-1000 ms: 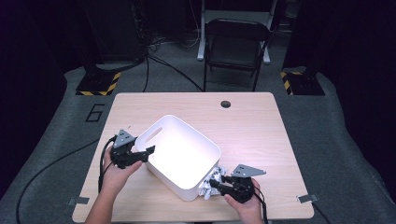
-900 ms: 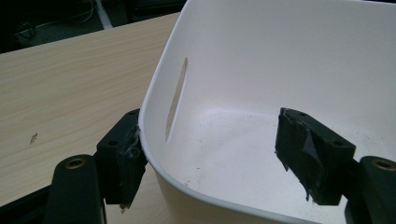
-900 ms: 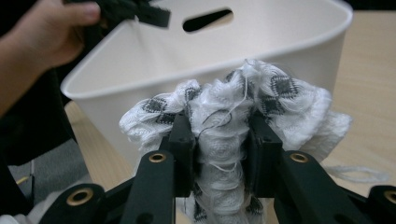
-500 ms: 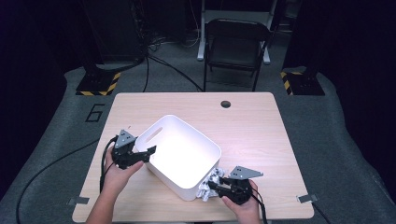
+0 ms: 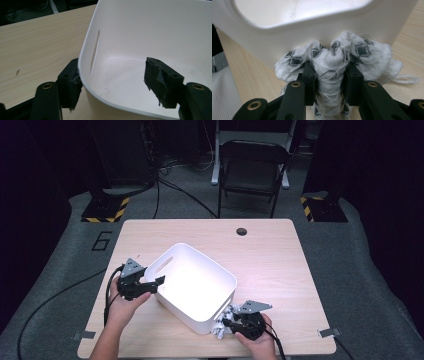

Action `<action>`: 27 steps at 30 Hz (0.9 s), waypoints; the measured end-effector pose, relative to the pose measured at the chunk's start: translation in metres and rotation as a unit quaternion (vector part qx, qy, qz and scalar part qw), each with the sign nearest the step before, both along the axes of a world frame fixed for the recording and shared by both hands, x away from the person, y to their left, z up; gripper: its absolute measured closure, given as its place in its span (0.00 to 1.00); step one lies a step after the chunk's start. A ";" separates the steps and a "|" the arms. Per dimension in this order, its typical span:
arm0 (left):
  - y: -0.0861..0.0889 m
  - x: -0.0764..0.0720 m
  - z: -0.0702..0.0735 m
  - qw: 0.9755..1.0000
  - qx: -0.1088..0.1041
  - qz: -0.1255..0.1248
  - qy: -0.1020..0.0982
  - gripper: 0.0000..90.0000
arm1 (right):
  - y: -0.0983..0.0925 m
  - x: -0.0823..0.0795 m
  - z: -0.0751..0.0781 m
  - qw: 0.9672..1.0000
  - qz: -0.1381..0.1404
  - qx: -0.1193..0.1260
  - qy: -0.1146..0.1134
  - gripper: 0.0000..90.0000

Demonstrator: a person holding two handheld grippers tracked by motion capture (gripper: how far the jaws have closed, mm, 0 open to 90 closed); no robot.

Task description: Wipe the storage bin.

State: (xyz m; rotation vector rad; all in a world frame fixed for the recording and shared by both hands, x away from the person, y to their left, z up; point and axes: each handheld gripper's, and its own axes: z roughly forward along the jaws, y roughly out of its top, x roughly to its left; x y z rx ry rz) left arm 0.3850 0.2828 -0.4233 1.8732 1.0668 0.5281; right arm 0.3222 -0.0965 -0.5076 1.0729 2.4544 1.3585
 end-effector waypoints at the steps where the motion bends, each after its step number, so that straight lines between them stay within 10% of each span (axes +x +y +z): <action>1: 0.001 0.000 0.001 1.000 -0.002 -0.002 0.004 0.38 | -0.001 0.001 0.000 1.000 -0.007 0.001 0.002 0.75; 13: -0.002 -0.001 -0.001 1.000 -0.003 0.011 0.000 0.39 | -0.005 0.002 0.003 1.000 -0.014 0.018 0.003 0.75; 27: -0.004 -0.001 -0.002 1.000 -0.007 0.017 -0.001 0.39 | -0.010 -0.021 0.055 0.993 -0.002 0.103 -0.064 0.75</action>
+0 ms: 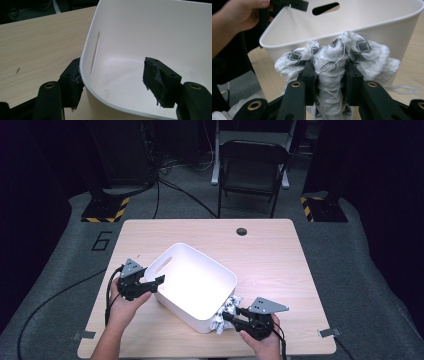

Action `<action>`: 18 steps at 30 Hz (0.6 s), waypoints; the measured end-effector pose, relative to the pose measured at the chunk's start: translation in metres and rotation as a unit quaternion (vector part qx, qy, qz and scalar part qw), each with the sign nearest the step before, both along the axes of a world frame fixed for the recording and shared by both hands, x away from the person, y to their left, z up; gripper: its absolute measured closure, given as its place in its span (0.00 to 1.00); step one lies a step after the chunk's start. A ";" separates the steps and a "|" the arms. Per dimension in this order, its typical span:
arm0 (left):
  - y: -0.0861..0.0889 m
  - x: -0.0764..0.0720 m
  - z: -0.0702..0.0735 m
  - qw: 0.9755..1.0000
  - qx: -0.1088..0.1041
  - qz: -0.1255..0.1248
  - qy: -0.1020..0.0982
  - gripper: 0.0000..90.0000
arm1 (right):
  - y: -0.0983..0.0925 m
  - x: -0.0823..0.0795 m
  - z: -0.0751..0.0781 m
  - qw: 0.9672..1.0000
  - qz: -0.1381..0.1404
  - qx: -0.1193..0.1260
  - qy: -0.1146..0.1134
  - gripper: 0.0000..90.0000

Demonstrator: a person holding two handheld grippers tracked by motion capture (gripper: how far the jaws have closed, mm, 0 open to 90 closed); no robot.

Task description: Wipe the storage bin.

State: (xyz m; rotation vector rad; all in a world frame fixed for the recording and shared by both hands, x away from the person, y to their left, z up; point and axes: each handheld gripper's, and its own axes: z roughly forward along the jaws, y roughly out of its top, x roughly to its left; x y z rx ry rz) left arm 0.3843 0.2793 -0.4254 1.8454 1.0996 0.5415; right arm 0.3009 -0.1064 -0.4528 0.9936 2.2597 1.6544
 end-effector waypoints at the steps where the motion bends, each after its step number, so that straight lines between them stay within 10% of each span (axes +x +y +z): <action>1: 0.000 0.000 0.000 1.000 0.001 0.000 0.000 0.39 | -0.001 0.000 0.001 1.000 0.003 0.005 -0.002 0.75; 10: -0.001 -0.001 0.000 1.000 0.004 -0.001 0.000 0.38 | 0.003 0.007 -0.013 1.000 -0.001 -0.020 0.006 0.76; 18: -0.002 -0.001 0.002 1.000 0.010 -0.008 0.005 0.39 | 0.007 0.013 -0.043 0.996 -0.005 -0.073 0.059 0.77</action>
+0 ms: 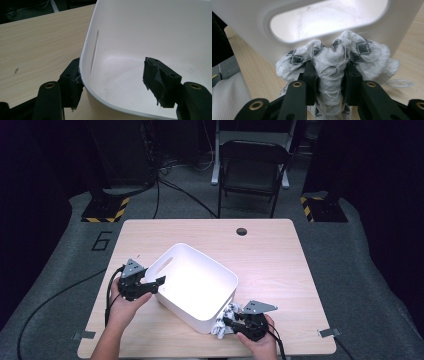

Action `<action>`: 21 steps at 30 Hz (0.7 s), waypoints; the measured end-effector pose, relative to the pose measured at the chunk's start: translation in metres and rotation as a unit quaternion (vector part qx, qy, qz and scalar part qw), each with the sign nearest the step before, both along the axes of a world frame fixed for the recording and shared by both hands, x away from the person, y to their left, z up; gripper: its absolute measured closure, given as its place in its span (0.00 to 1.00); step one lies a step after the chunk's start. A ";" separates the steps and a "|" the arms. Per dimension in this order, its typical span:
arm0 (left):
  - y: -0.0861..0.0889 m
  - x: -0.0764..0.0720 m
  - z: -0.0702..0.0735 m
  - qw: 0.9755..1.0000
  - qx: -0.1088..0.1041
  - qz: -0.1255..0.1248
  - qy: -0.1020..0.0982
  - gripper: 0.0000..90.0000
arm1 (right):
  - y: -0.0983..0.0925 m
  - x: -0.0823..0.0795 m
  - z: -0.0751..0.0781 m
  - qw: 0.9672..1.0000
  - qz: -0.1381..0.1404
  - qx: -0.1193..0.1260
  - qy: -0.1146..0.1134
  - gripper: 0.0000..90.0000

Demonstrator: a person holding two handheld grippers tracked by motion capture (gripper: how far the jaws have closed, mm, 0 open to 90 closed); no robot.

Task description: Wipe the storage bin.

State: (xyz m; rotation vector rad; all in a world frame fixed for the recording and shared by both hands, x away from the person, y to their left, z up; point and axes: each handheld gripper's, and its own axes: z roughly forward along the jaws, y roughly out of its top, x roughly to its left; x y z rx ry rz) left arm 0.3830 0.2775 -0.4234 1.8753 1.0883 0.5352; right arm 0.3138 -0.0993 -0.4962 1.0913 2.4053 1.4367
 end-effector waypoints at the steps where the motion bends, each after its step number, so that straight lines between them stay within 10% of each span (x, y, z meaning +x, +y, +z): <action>1: 0.000 0.000 0.000 1.000 0.000 0.003 -0.004 0.39 | 0.000 0.001 -0.002 1.000 -0.001 0.002 0.007 0.77; 13: 0.003 -0.011 0.006 1.000 0.001 0.017 0.021 0.49 | -0.009 0.008 -0.005 1.000 -0.026 0.009 0.008 0.77; 18: 0.004 -0.013 0.006 1.000 0.004 0.017 0.020 0.50 | -0.012 0.001 0.023 0.998 -0.010 0.046 -0.033 0.77; 21: 0.005 -0.013 0.006 1.000 0.005 0.018 0.019 0.52 | -0.008 -0.006 0.035 0.998 0.006 0.018 -0.061 0.77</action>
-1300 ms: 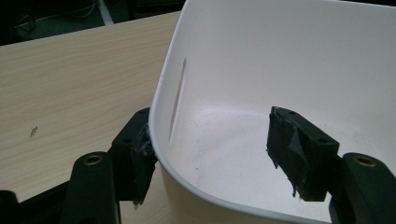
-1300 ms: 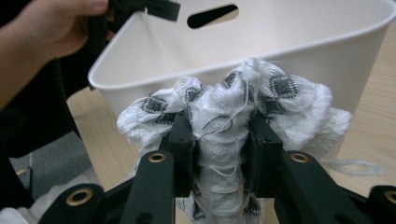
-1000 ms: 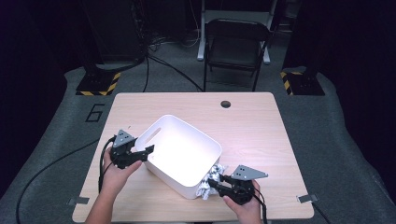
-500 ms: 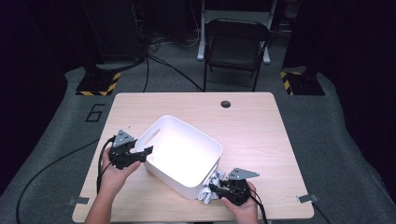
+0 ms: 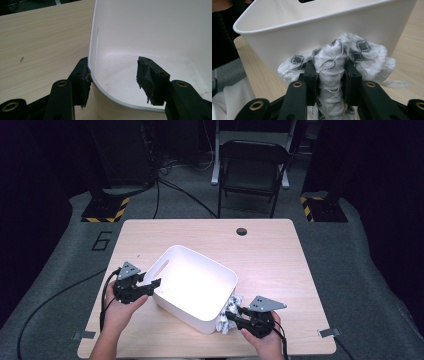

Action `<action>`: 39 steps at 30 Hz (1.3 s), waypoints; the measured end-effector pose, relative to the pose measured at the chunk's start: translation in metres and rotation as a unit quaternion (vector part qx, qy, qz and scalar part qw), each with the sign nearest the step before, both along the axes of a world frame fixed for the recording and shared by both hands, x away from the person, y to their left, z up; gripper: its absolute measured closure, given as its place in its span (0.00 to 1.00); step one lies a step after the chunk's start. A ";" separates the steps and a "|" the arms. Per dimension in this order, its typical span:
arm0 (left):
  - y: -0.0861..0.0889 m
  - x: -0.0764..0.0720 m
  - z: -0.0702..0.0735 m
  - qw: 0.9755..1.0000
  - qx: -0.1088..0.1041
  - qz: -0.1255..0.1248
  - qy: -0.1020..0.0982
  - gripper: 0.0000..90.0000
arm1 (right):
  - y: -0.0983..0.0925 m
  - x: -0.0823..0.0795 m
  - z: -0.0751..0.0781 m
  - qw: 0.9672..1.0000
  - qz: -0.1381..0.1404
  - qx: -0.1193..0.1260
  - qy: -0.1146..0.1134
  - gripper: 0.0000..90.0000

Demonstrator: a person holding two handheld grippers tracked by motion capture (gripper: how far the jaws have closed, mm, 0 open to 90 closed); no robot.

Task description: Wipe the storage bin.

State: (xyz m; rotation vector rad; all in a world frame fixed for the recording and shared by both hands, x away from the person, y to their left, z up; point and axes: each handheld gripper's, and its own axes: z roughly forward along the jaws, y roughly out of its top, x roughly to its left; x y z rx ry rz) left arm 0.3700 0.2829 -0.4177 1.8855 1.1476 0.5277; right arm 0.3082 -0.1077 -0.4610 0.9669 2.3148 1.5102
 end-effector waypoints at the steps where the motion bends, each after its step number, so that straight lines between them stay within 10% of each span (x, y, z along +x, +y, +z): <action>1: 0.000 0.000 0.000 1.000 0.001 0.002 -0.001 0.53 | 0.001 -0.002 0.002 1.000 0.008 -0.004 -0.006 0.77; 6: 0.000 -0.003 -0.002 1.000 -0.009 0.011 -0.007 0.55 | -0.003 -0.004 0.008 1.000 0.021 0.011 -0.012 0.77; 9: -0.001 -0.004 -0.002 1.000 -0.009 0.015 -0.010 0.55 | -0.011 -0.001 0.010 0.998 0.024 0.066 0.005 0.77; 14: 0.000 -0.006 0.000 1.000 0.003 0.016 -0.003 0.58 | -0.007 0.003 0.002 0.998 0.019 0.066 0.007 0.78; 20: 0.007 -0.005 0.000 0.999 -0.029 0.019 0.009 0.60 | -0.011 0.029 -0.004 0.998 -0.025 0.049 0.008 0.78; 26: 0.004 -0.004 0.000 0.999 -0.019 0.028 0.007 0.63 | -0.007 0.029 -0.031 0.997 -0.024 0.026 0.063 0.79; 28: 0.003 -0.005 -0.001 0.999 -0.023 0.034 0.001 0.63 | -0.002 0.031 -0.040 0.996 -0.018 -0.020 0.084 0.79; 34: 0.001 -0.005 0.001 1.000 -0.001 0.029 0.002 0.64 | -0.005 0.024 -0.031 0.997 -0.004 0.027 0.076 0.79; 39: 0.002 -0.004 0.000 1.000 -0.009 0.029 0.001 0.63 | -0.012 0.009 0.001 0.996 0.017 0.087 0.005 0.78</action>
